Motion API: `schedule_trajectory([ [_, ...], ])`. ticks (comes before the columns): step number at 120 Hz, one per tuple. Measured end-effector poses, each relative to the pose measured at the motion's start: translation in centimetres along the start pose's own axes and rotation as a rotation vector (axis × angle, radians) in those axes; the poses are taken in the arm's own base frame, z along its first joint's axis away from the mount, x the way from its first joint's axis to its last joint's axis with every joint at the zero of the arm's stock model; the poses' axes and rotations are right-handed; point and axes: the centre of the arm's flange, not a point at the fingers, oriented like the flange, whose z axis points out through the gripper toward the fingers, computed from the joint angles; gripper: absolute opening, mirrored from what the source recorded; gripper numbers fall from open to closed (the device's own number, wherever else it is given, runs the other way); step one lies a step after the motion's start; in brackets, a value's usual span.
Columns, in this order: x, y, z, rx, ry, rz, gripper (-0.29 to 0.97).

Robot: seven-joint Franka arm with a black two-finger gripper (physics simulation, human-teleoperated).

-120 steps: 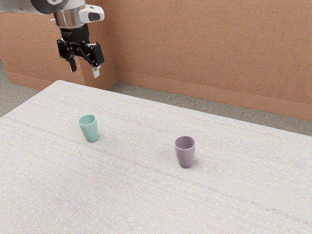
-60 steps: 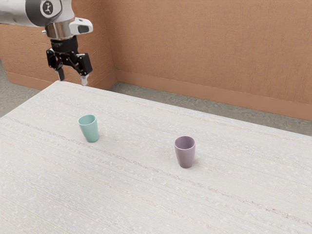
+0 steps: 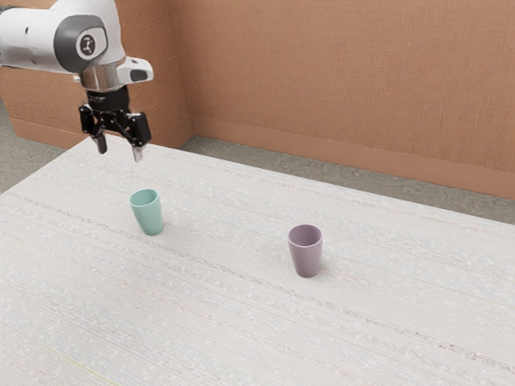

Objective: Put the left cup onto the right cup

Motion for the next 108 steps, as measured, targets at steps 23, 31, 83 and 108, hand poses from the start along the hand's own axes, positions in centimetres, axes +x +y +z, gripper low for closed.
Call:
schedule_trajectory([
  [23, 1.2, -0.1, 2.2, 0.002, -0.009, 0.000, 0.68],
  [31, 1.6, -0.1, 2.9, 0.003, -0.011, 0.001, 0.68],
  [83, 4.7, 0.6, 7.4, -0.008, -0.025, 0.001, 0.68],
  [108, 6.3, 0.8, 8.1, -0.014, -0.010, 0.001, 0.68],
])
